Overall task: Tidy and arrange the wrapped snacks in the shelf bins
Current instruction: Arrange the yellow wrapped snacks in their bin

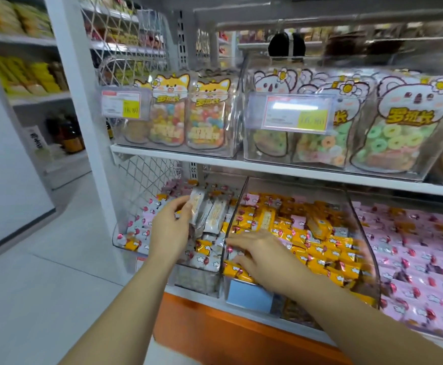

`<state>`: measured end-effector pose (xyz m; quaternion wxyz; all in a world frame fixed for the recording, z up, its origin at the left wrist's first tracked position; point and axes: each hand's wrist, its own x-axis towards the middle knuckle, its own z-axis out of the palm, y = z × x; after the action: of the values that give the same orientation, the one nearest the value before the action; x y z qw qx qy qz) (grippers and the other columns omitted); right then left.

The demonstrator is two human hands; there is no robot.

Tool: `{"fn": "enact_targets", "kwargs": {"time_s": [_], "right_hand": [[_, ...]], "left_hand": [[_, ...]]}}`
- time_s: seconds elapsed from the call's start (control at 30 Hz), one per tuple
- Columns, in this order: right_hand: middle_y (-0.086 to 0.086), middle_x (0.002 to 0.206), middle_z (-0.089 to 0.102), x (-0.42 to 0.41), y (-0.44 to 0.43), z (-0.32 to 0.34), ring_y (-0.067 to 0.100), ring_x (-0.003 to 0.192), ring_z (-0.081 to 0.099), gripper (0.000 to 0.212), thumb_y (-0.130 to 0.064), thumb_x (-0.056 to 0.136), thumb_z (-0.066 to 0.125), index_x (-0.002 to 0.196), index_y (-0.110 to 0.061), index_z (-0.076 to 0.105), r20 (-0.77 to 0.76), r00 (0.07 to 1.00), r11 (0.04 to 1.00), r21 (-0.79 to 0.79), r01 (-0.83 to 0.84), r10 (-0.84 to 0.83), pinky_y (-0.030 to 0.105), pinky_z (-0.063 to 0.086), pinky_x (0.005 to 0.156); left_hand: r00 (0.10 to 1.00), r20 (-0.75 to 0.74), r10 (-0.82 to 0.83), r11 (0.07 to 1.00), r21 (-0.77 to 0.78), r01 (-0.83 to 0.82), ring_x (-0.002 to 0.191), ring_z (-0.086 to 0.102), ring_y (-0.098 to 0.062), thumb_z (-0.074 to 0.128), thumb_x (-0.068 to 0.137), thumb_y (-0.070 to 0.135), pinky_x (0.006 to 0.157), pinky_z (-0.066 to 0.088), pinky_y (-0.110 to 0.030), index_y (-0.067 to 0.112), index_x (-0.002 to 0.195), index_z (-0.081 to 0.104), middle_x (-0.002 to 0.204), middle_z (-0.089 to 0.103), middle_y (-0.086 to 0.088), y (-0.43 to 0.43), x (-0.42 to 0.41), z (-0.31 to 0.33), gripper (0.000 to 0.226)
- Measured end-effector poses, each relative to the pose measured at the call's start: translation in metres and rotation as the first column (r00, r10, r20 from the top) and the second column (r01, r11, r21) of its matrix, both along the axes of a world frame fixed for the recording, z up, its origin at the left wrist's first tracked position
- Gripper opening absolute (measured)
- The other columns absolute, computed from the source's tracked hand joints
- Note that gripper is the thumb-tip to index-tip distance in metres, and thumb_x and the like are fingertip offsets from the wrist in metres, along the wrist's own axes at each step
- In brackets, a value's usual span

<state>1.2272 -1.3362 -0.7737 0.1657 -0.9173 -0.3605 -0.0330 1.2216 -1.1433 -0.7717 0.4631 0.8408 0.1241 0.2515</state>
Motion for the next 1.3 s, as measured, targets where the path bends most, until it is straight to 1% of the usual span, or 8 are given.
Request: {"fn": "enact_targets", "kwargs": {"time_s": [0.17, 0.27, 0.37, 0.5, 0.63, 0.9, 1.1, 1.3], "right_hand": [[-0.014, 0.144, 0.043, 0.006, 0.001, -0.003, 0.006, 0.134, 0.033, 0.042, -0.026, 0.098, 0.047, 0.139, -0.03, 0.042, -0.003, 1.0, 1.0, -0.001, 0.003, -0.003, 0.031, 0.015, 0.115], [-0.014, 0.145, 0.042, 0.007, 0.0, -0.004, 0.005, 0.135, 0.031, 0.043, -0.027, 0.097, 0.047, 0.14, -0.032, 0.04, -0.027, 1.0, 1.0, 0.001, 0.008, -0.007, 0.036, 0.012, 0.118], [-0.015, 0.146, 0.039, 0.004, -0.004, 0.002, 0.004, 0.136, 0.029, 0.046, -0.029, 0.097, 0.048, 0.141, -0.033, 0.037, -0.03, 0.999, 1.0, 0.011, 0.018, -0.017, 0.034, 0.008, 0.118], [-0.014, 0.143, 0.043, 0.001, -0.022, 0.014, 0.008, 0.132, 0.033, 0.043, -0.03, 0.097, 0.048, 0.139, -0.034, 0.041, -0.022, 0.997, 0.995, 0.062, 0.075, -0.074, 0.031, 0.016, 0.114], [-0.015, 0.13, 0.056, 0.001, -0.05, 0.02, 0.006, 0.124, 0.044, 0.032, -0.028, 0.095, 0.051, 0.127, -0.031, 0.057, 0.005, 0.988, 0.984, 0.082, 0.156, -0.157, 0.028, 0.027, 0.11], [-0.015, 0.103, 0.067, -0.01, -0.075, 0.011, 0.007, 0.099, 0.056, 0.019, -0.039, 0.09, 0.057, 0.102, -0.031, 0.069, -0.028, 0.977, 0.974, -0.078, 0.211, -0.213, 0.033, 0.039, 0.1], [-0.014, 0.089, 0.062, -0.017, -0.076, -0.003, 0.009, 0.095, 0.048, 0.011, -0.037, 0.09, 0.056, 0.088, -0.029, 0.063, -0.005, 0.978, 0.977, -0.047, 0.206, -0.206, 0.029, 0.035, 0.09], [-0.002, 0.079, 0.052, -0.03, -0.07, -0.003, 0.02, 0.08, 0.052, 0.011, -0.026, 0.1, 0.037, 0.09, -0.023, 0.038, 0.003, 0.987, 0.984, -0.074, 0.163, -0.163, 0.022, 0.02, 0.069]], "left_hand": [[0.997, -0.05, -0.065, 0.988, 0.138, 0.072, 0.084, 0.058, -0.013, 0.045, 0.099, 0.03, 0.067, 0.043, -0.024, 0.018, 0.126, 0.057, 0.101, 0.065, 0.0, -0.005, 0.016, -0.006, 0.033], [0.987, -0.108, -0.116, 0.979, 0.156, 0.132, 0.111, 0.057, -0.018, 0.045, 0.099, 0.034, 0.086, 0.044, -0.027, 0.019, 0.133, 0.053, 0.124, 0.062, -0.003, -0.008, 0.019, -0.012, 0.038], [0.988, -0.102, -0.114, 0.975, 0.178, 0.131, 0.119, 0.052, -0.017, 0.046, 0.098, 0.034, 0.091, 0.041, -0.027, 0.02, 0.136, 0.05, 0.133, 0.056, -0.001, -0.009, 0.017, -0.013, 0.04], [0.997, -0.014, -0.081, 0.966, 0.243, 0.082, 0.12, 0.049, -0.016, 0.048, 0.097, 0.027, 0.089, 0.036, -0.024, 0.021, 0.131, 0.053, 0.132, 0.054, 0.001, -0.014, 0.009, -0.008, 0.035], [0.977, 0.161, -0.138, 0.94, 0.331, 0.079, 0.11, 0.053, -0.014, 0.048, 0.094, 0.016, 0.093, 0.047, -0.042, 0.022, 0.116, 0.064, 0.118, 0.058, 0.007, -0.034, -0.009, -0.006, 0.027], [0.881, 0.064, -0.469, 0.673, 0.672, 0.309, 0.092, 0.057, -0.01, 0.041, 0.087, 0.023, 0.089, 0.039, -0.031, 0.025, 0.095, 0.068, 0.097, 0.064, 0.011, -0.083, -0.031, -0.04, 0.028], [0.871, -0.055, -0.488, 0.617, 0.684, 0.389, 0.087, 0.061, -0.01, 0.042, 0.091, 0.034, 0.088, 0.044, -0.032, 0.027, 0.107, 0.065, 0.098, 0.067, 0.012, -0.085, -0.035, -0.059, 0.029], [0.877, -0.084, -0.472, 0.623, 0.673, 0.4, 0.084, 0.063, -0.013, 0.049, 0.089, 0.031, 0.085, 0.041, -0.029, 0.024, 0.108, 0.068, 0.095, 0.07, 0.008, -0.084, -0.035, -0.054, 0.027]]}}
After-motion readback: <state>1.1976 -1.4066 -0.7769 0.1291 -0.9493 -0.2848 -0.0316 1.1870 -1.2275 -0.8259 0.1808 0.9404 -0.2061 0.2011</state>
